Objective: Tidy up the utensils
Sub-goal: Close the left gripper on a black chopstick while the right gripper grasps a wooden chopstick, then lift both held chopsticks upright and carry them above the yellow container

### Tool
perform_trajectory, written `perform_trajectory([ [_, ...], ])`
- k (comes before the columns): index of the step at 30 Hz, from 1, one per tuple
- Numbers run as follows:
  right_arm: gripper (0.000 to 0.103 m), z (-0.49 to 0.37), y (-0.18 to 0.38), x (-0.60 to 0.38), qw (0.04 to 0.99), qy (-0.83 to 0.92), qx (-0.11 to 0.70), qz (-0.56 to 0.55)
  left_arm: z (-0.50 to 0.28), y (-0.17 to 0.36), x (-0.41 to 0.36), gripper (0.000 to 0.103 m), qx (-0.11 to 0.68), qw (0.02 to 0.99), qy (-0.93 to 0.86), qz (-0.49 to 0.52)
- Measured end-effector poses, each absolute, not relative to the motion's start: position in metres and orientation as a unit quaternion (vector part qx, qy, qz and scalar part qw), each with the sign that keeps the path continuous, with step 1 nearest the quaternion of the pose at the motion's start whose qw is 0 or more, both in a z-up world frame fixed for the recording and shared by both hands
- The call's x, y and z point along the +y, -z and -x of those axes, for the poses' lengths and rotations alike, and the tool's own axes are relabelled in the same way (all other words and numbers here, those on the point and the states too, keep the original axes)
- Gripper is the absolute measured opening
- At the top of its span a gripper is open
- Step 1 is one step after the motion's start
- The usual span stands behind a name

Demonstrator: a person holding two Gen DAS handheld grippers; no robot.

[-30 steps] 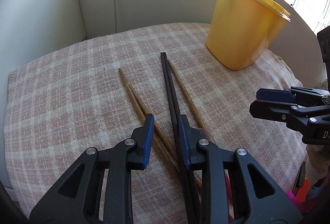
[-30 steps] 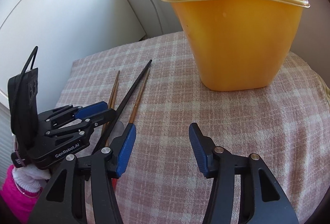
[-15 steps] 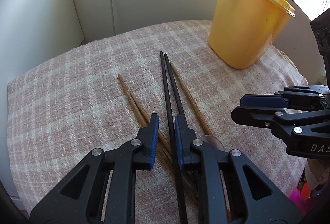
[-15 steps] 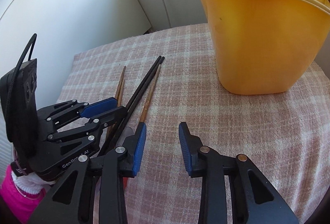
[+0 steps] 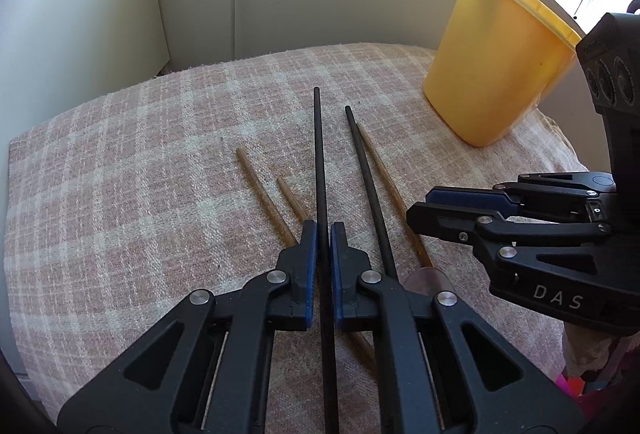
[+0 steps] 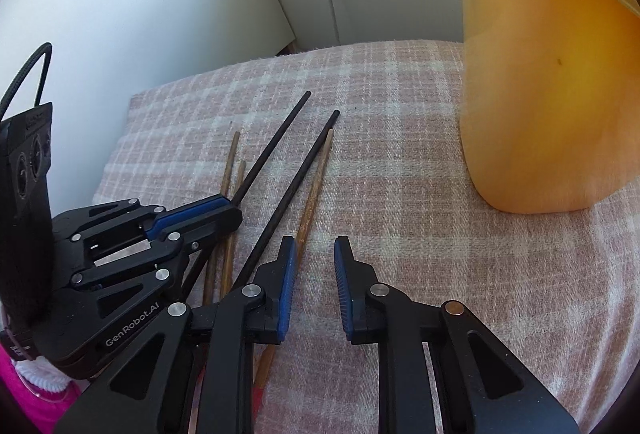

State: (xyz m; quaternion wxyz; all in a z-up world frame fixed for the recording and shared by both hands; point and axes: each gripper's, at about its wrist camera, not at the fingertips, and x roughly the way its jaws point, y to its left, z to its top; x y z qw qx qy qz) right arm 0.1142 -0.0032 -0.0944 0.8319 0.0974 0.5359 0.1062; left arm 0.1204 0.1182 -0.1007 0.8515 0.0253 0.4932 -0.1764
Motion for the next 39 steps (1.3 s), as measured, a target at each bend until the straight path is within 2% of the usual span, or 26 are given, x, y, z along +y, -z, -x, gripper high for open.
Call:
perform_trajectory([
  [2,0.014,-0.118,0.097,0.003,0.832,-0.101,0.539,-0.088,-0.119,0.100,0.118,0.005,0.494,0.851,0.176,-0.025],
  [7,0.014,-0.130,0.104,0.017,0.828,-0.092,0.550,-0.065,-0.121,0.099,0.119,0.005,0.499,0.848,0.174,-0.026],
  [10,0.008,-0.137,0.106,0.026,0.829,-0.087,0.551,-0.049,-0.126,0.099,0.120,0.005,0.502,0.847,0.175,-0.023],
  [15,0.004,-0.139,0.106,0.014,0.821,-0.091,0.557,-0.081,-0.127,0.097,0.124,0.004,0.503,0.846,0.175,-0.004],
  [23,0.004,-0.120,0.088,-0.007,0.828,-0.106,0.540,-0.111,-0.119,0.088,0.139,0.004,0.494,0.853,0.168,0.016],
  [27,0.004,-0.111,0.077,-0.018,0.833,-0.112,0.531,-0.105,-0.126,0.086,0.131,0.004,0.501,0.848,0.175,0.003],
  [34,0.004,-0.108,0.075,-0.021,0.835,-0.113,0.528,-0.105,-0.146,0.094,0.097,0.005,0.517,0.836,0.165,-0.084],
  [39,0.004,-0.107,0.077,-0.020,0.834,-0.113,0.531,-0.103,-0.159,0.097,0.092,0.005,0.521,0.833,0.166,-0.083],
])
